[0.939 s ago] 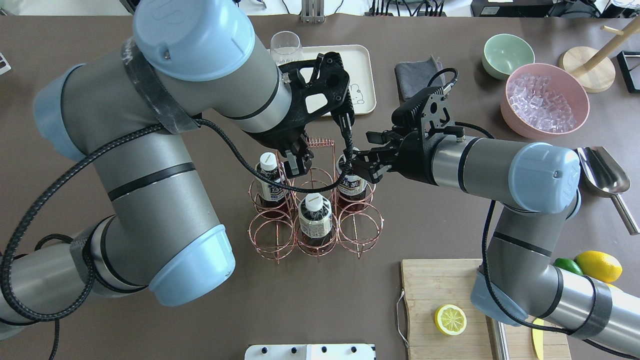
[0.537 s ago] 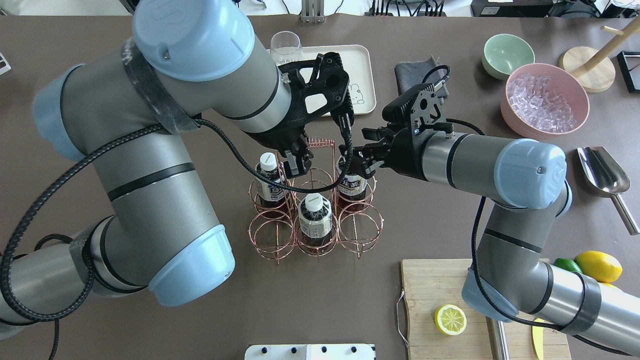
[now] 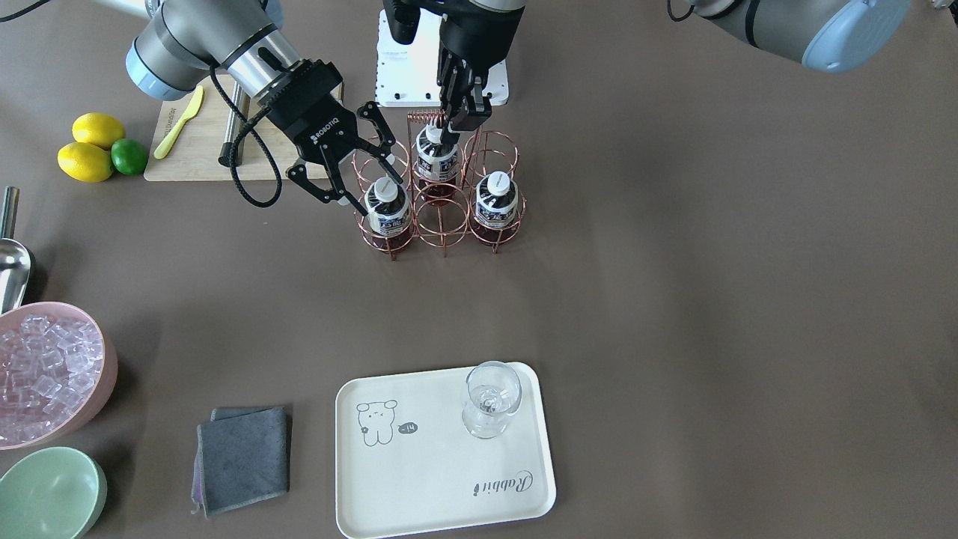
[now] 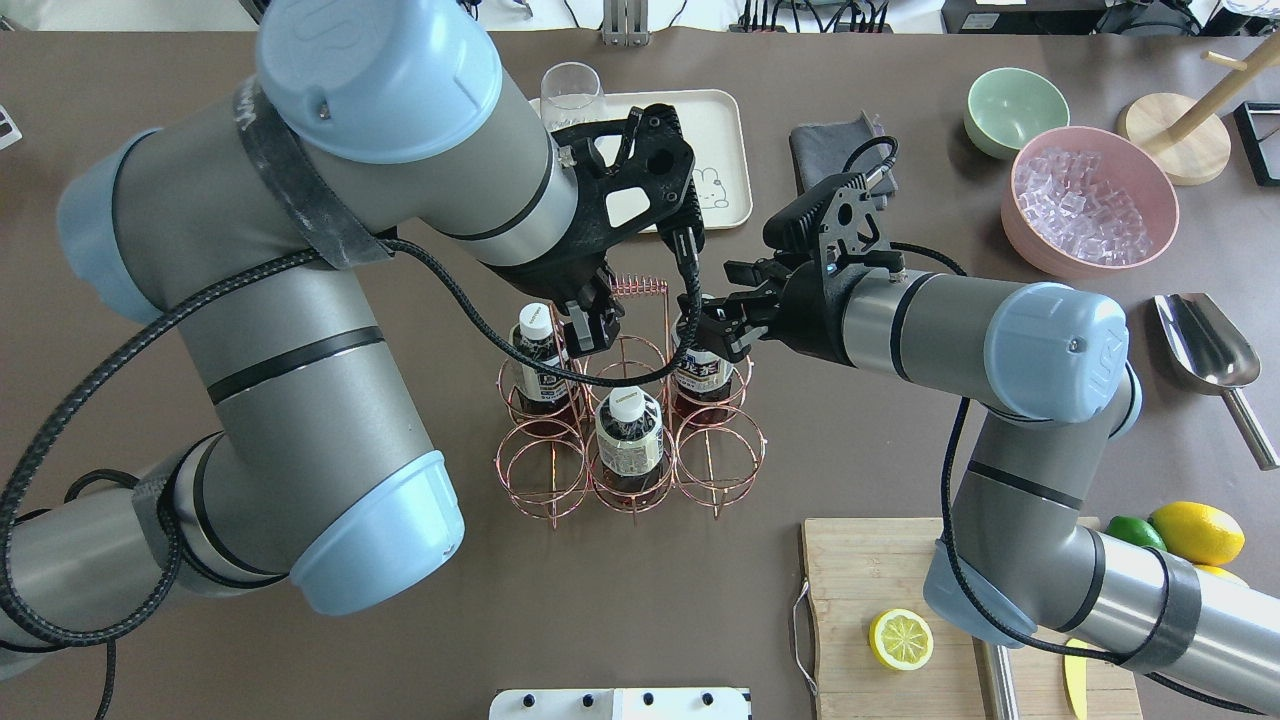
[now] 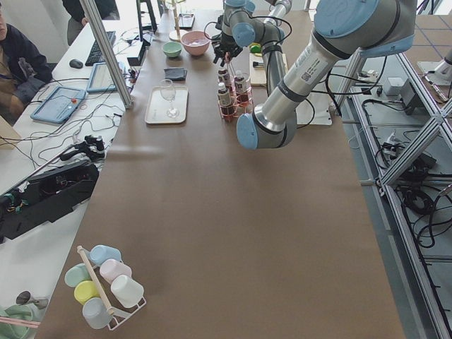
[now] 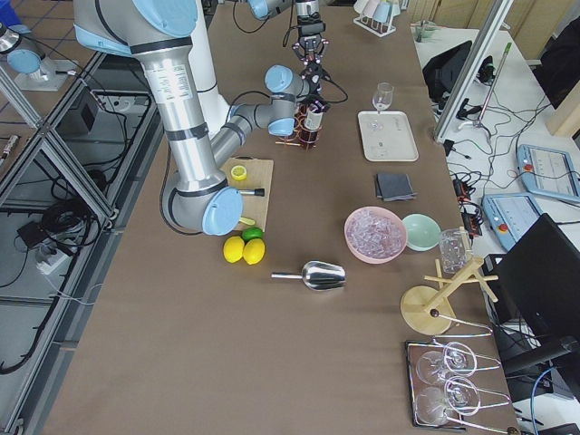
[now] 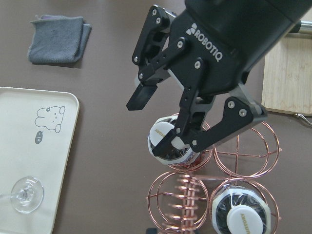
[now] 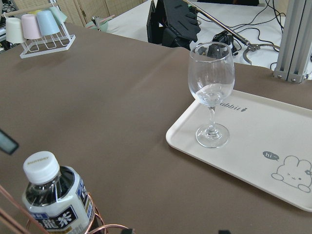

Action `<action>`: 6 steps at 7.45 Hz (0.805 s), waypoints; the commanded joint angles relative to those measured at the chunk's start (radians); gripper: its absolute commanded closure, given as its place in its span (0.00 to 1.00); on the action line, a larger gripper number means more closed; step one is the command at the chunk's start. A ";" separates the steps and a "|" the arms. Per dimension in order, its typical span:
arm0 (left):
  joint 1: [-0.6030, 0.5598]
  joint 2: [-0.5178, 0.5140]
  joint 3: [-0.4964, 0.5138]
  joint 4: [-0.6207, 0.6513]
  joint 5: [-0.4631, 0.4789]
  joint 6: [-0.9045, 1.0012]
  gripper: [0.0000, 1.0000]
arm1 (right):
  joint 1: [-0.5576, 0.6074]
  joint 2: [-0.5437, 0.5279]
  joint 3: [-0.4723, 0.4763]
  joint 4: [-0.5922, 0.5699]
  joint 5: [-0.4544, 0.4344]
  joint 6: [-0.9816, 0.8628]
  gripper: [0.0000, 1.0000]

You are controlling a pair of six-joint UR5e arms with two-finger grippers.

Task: Take tea from basket to plate

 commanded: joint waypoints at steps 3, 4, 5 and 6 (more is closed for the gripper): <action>0.000 0.003 -0.003 0.000 0.002 0.000 1.00 | -0.011 -0.001 0.009 -0.003 0.003 0.005 0.35; 0.000 0.003 -0.003 0.000 0.000 0.000 1.00 | -0.011 -0.002 0.007 -0.005 0.003 0.005 0.35; 0.000 0.003 -0.004 0.000 0.002 0.000 1.00 | -0.011 -0.001 0.007 -0.005 0.003 0.005 0.35; 0.000 0.003 -0.003 0.000 0.000 0.000 1.00 | -0.011 0.001 0.004 -0.003 0.002 0.005 0.35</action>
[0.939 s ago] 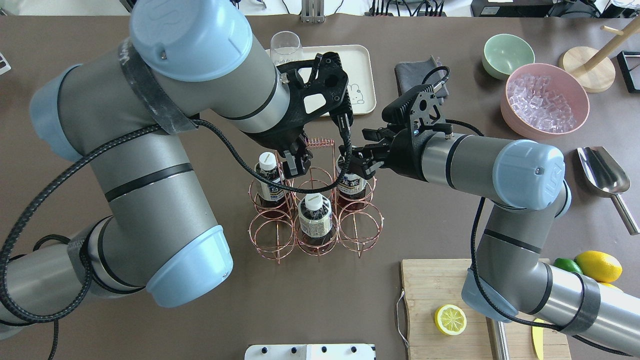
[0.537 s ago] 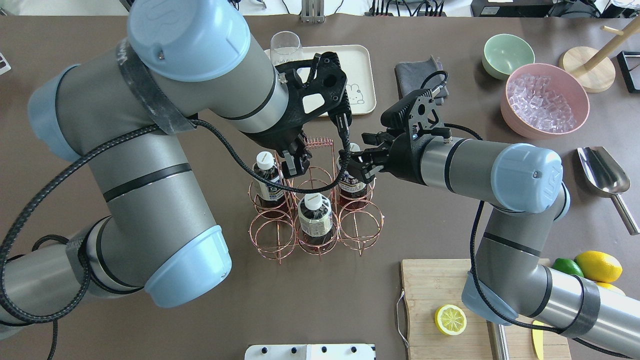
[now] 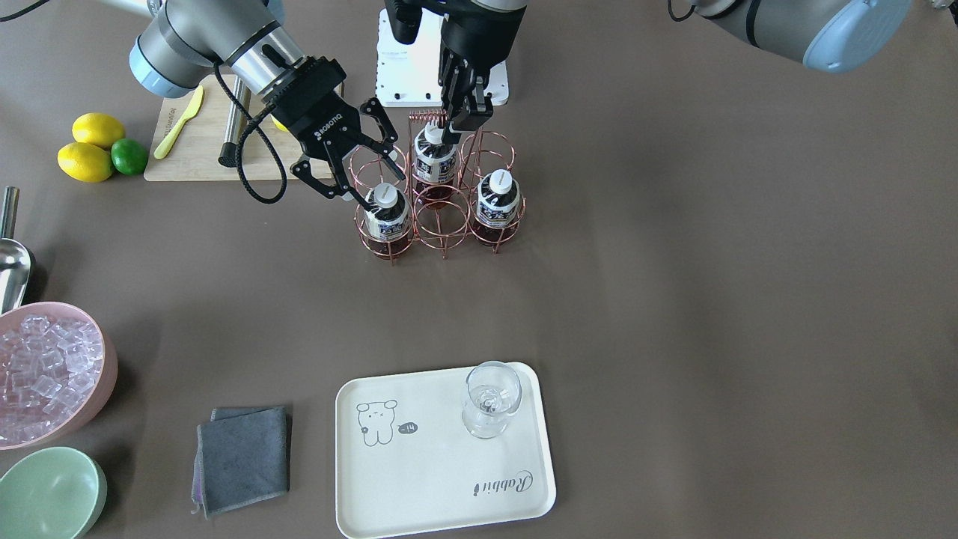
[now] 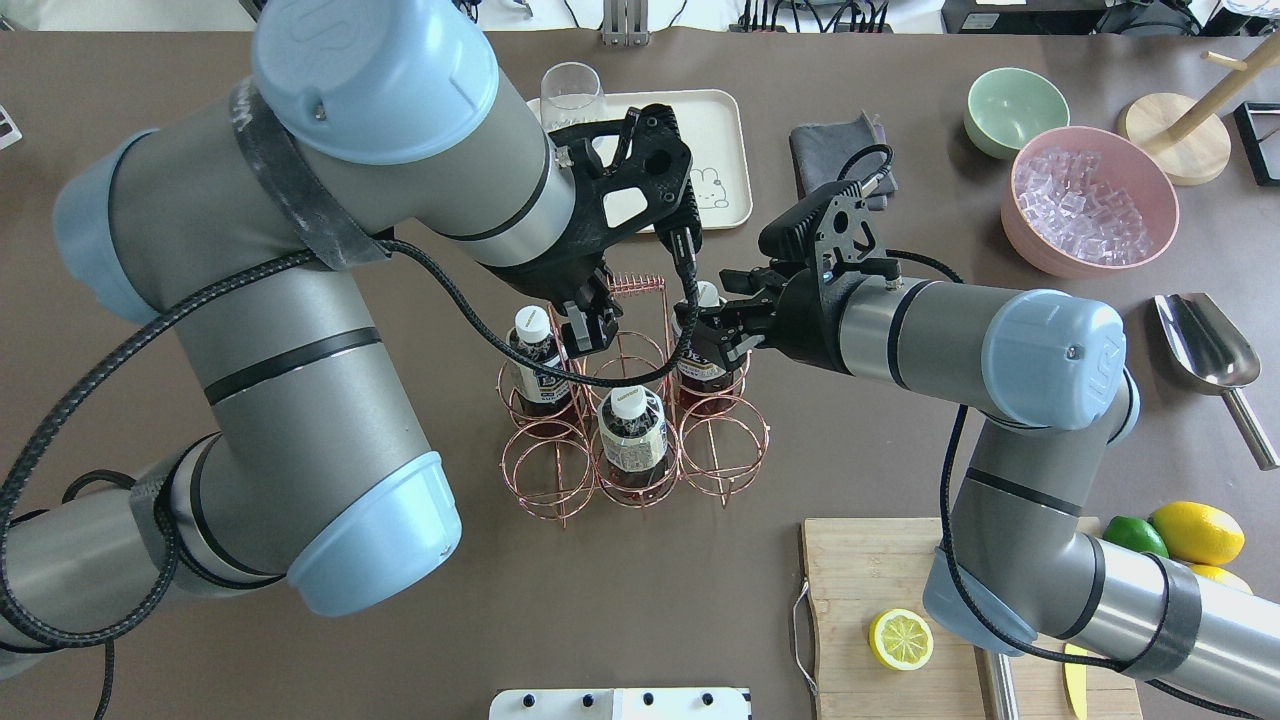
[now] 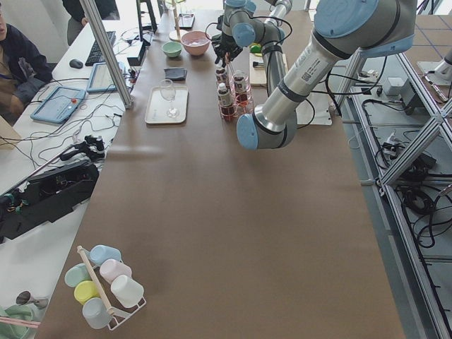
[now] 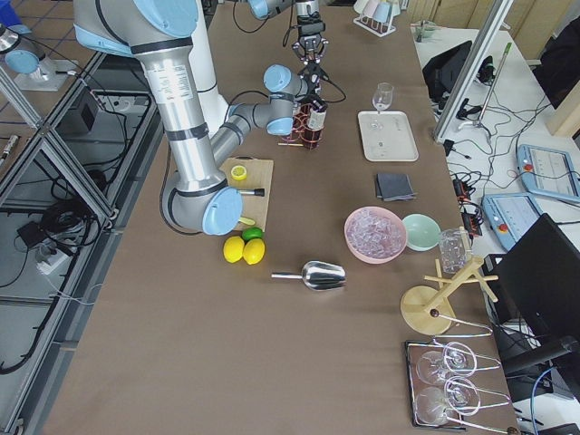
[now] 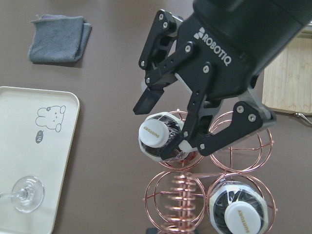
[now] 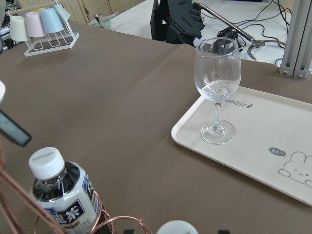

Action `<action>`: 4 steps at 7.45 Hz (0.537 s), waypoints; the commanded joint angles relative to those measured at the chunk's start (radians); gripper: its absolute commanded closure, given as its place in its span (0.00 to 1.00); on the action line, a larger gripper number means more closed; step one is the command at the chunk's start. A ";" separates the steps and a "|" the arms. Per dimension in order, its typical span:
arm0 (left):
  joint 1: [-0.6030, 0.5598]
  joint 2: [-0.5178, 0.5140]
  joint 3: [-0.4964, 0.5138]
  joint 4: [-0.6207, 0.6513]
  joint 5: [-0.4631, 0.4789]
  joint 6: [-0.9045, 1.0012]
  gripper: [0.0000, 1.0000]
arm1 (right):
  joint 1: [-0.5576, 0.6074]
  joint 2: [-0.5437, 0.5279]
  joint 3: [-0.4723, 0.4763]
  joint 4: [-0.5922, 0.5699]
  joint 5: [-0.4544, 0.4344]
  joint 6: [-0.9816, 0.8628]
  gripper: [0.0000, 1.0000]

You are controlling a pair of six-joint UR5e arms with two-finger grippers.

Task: Take tea from basket to plate

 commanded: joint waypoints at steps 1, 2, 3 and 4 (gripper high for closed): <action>0.000 0.000 0.001 0.000 0.001 0.000 1.00 | 0.000 0.005 -0.004 0.000 -0.003 0.000 0.35; 0.000 0.002 0.001 0.000 -0.001 0.000 1.00 | -0.002 0.005 -0.009 0.000 -0.003 0.000 0.41; 0.000 0.002 0.001 0.000 0.001 0.000 1.00 | -0.002 0.005 -0.010 0.000 -0.003 0.000 0.43; 0.000 0.002 -0.001 0.000 -0.001 0.000 1.00 | -0.002 0.005 -0.012 0.000 -0.004 -0.001 0.43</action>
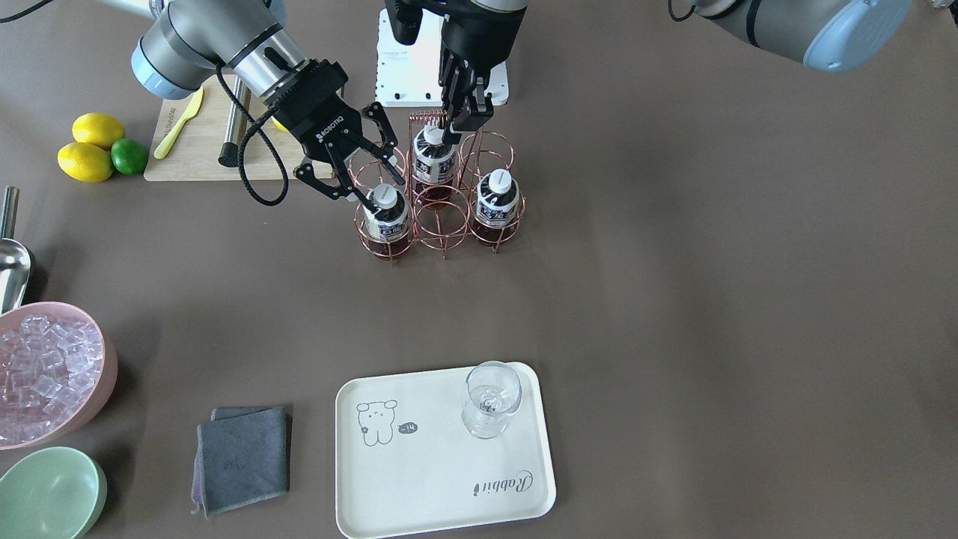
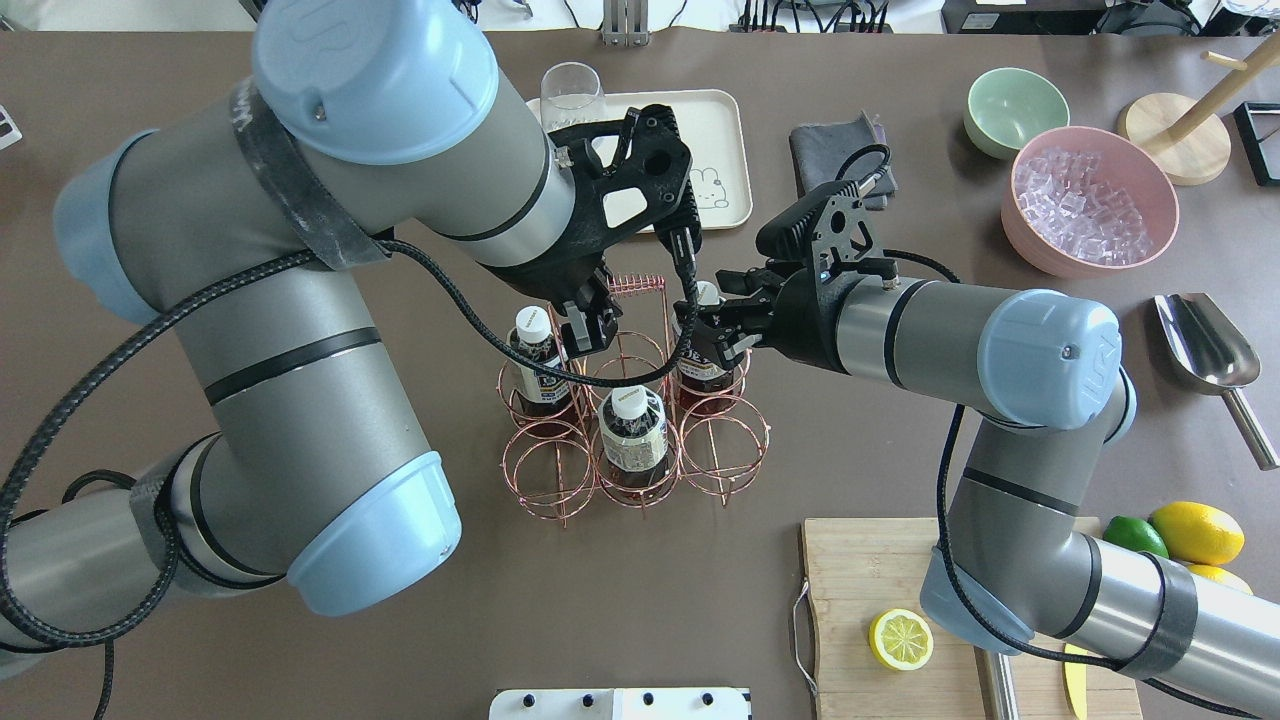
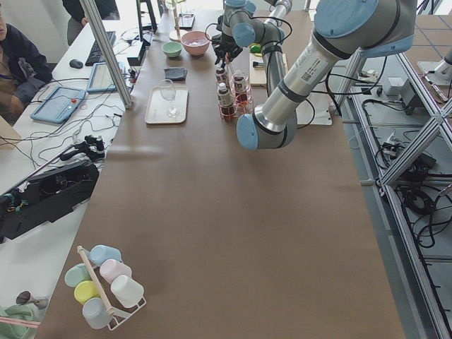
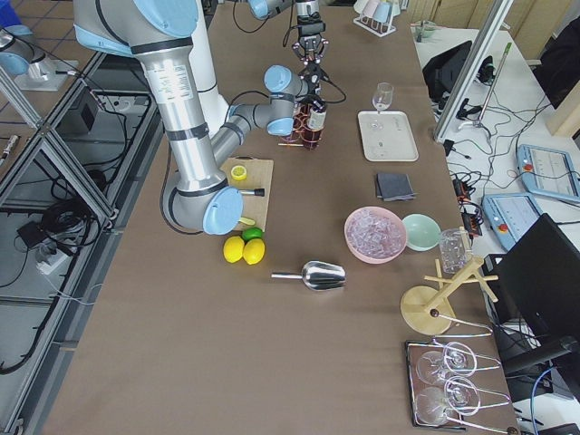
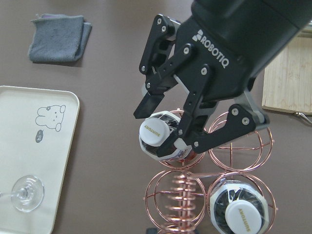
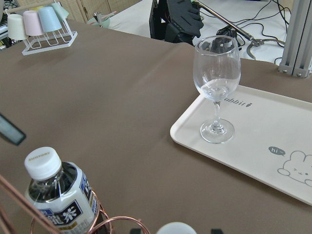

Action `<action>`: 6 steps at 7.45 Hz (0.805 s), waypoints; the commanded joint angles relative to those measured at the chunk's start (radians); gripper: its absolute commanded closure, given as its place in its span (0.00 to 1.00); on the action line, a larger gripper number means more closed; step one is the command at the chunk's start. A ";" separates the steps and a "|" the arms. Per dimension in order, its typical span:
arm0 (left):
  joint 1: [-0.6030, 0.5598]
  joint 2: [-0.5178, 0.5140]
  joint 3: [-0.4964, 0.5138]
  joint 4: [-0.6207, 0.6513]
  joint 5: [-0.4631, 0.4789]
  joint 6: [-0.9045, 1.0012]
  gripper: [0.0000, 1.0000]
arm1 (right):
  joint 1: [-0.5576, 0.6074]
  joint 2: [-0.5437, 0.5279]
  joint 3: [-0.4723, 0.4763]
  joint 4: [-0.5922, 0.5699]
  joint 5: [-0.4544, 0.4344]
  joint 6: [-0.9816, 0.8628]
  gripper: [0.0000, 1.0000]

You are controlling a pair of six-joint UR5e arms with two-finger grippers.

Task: Take tea from basket to plate

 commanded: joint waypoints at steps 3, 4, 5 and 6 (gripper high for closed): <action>0.000 0.000 -0.001 0.000 -0.001 0.000 1.00 | 0.000 0.005 -0.014 0.003 -0.021 -0.002 0.43; 0.000 0.000 -0.001 0.000 -0.001 0.000 1.00 | 0.000 0.016 -0.017 0.001 -0.022 -0.002 0.43; 0.000 -0.001 -0.001 0.002 0.001 0.000 1.00 | 0.000 0.017 -0.020 0.000 -0.023 -0.002 0.44; 0.000 -0.001 -0.001 0.002 0.001 0.000 1.00 | 0.000 0.032 -0.034 -0.002 -0.025 -0.002 0.45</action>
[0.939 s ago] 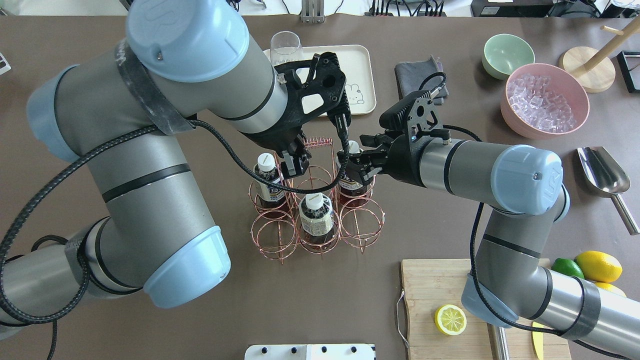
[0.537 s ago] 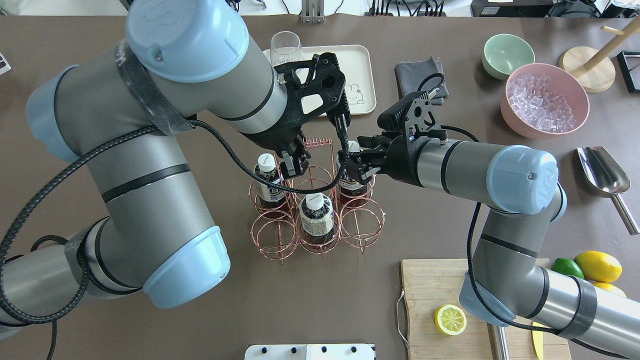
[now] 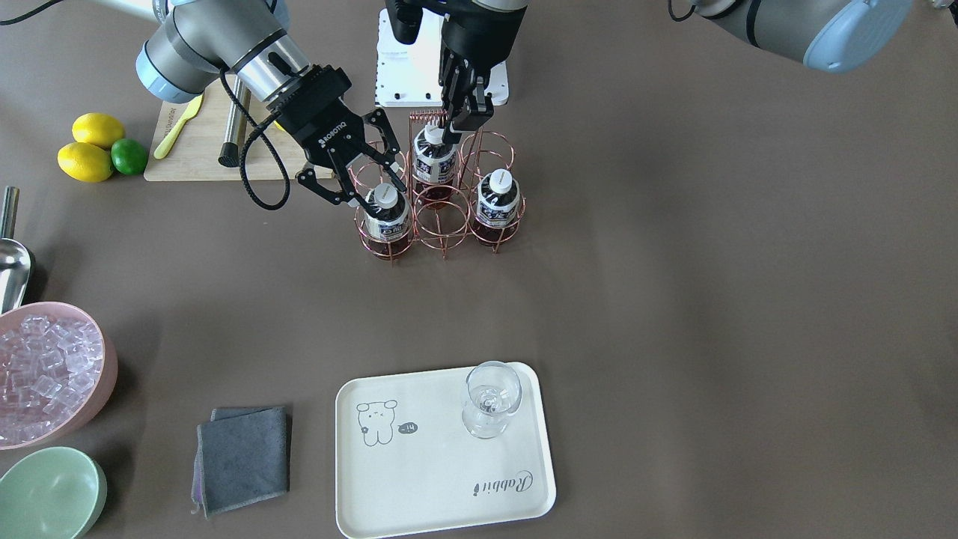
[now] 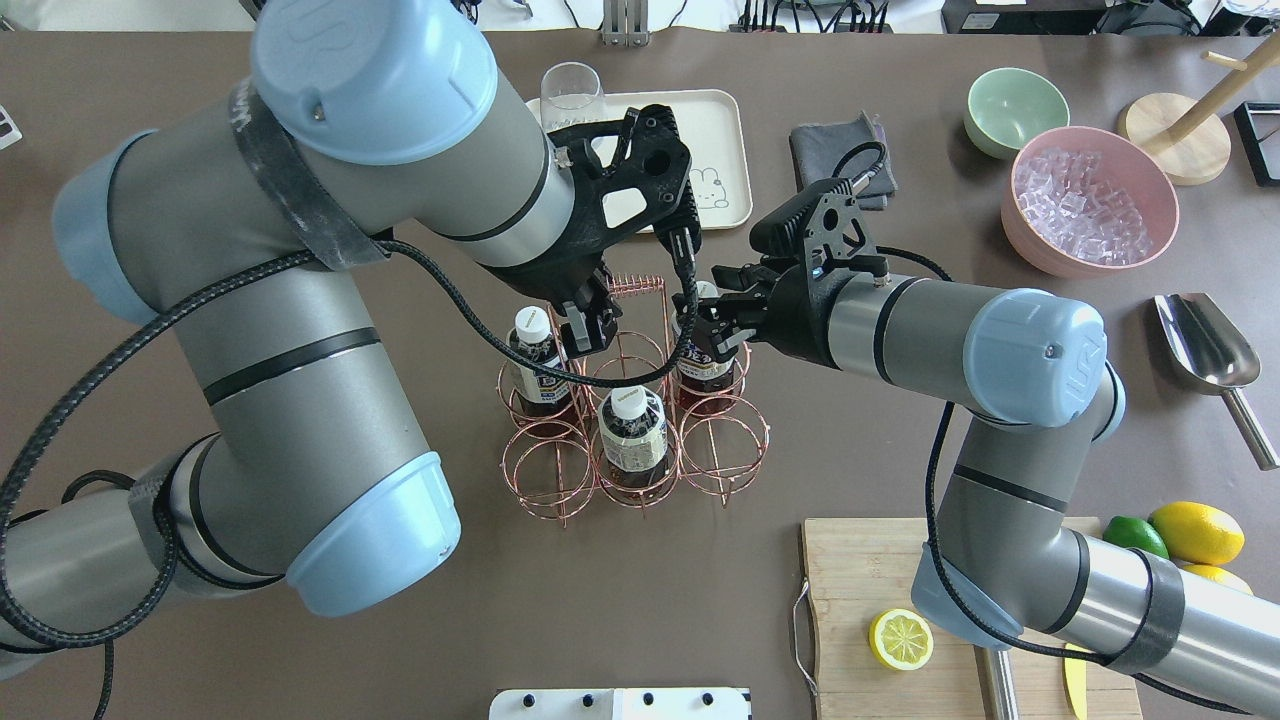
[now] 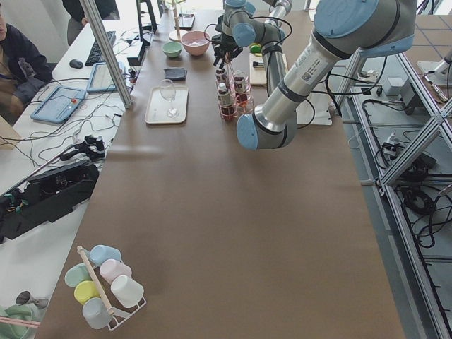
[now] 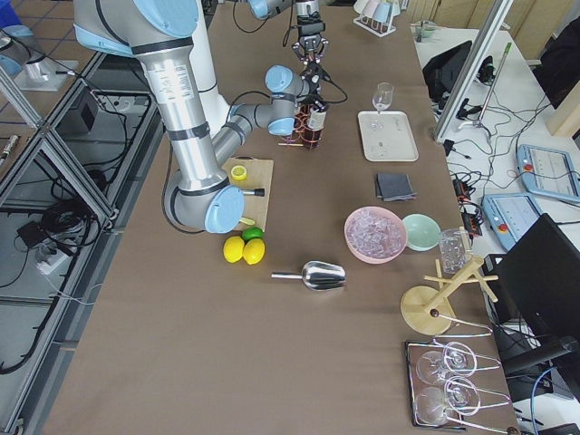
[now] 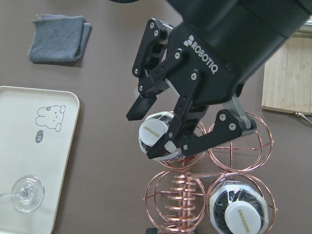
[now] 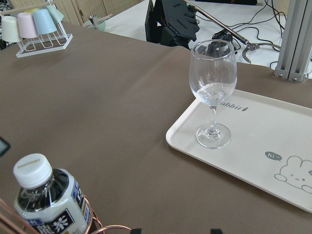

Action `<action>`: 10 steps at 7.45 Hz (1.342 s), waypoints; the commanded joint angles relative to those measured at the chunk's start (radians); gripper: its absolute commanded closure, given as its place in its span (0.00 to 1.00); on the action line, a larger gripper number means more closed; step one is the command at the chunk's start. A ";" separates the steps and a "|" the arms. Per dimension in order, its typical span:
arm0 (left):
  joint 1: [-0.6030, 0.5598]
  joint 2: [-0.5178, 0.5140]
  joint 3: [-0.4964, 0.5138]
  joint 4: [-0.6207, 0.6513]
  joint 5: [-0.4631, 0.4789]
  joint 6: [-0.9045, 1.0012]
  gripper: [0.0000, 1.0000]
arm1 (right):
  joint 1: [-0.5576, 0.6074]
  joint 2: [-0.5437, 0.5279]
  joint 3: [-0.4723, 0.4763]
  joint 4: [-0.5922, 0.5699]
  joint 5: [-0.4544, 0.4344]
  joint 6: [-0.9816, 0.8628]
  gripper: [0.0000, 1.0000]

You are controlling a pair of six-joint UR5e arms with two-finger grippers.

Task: Take tea from basket to plate

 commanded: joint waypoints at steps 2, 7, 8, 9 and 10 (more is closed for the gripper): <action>0.000 0.001 0.000 0.001 -0.001 0.000 1.00 | 0.000 0.020 -0.020 -0.001 -0.006 0.000 0.60; 0.000 -0.001 -0.005 0.013 0.001 0.002 1.00 | 0.049 0.024 -0.010 -0.006 0.034 -0.003 1.00; 0.000 -0.001 -0.008 0.015 0.001 0.000 1.00 | 0.073 0.030 0.034 -0.077 0.073 0.000 1.00; 0.000 -0.001 -0.008 0.015 -0.001 0.002 1.00 | 0.084 0.061 0.056 -0.143 0.081 0.000 1.00; 0.000 -0.001 -0.009 0.015 -0.001 0.002 1.00 | 0.089 0.072 0.059 -0.150 0.083 0.002 1.00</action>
